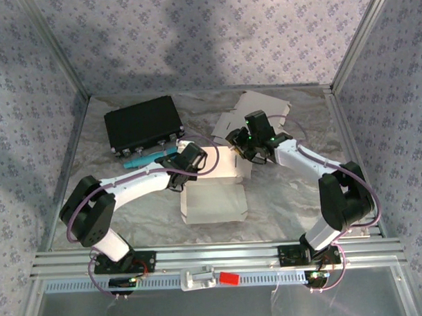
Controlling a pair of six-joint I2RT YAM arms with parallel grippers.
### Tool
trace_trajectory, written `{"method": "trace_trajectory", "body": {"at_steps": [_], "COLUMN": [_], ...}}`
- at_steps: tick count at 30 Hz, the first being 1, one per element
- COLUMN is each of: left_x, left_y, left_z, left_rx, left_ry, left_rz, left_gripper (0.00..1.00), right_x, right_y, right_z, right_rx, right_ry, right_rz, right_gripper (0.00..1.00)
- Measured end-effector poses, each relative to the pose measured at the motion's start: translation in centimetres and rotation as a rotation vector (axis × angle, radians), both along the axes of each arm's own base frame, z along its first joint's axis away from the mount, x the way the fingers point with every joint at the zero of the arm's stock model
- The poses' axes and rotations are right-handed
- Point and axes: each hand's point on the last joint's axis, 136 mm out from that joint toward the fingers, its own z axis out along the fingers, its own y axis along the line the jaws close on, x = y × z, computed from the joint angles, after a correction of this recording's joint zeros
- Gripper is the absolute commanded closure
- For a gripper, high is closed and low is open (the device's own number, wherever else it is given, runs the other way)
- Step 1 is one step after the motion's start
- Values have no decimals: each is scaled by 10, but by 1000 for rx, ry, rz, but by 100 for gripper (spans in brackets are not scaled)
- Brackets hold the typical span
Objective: Fold the paper box
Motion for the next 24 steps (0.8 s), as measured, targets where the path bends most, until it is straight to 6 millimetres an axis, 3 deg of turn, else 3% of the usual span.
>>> {"method": "trace_trajectory", "body": {"at_steps": [7,13,16,18,24], "left_x": [5,9,9,10,10], "left_y": [2,7,5,4,2], "left_z": [2,2,2,3,4], "left_rx": [-30,-42,-46,-49,-54], "left_ry": [10,21,27,25,24], "left_rz": [17,33,29,28,26], "left_gripper": [100,100,100,100,100], "right_x": [-8,-53,-74,-84,-88], "right_y": [-19,-29,-22,-18,-26], "right_z": [2,22,1,-25,-73], "right_rx": [-57,-124,-160,-204,-314], "right_ry": [4,-64,-34,18,103], "right_rz": [17,96,151,189,223], "right_gripper": [55,55,55,55,54]}}
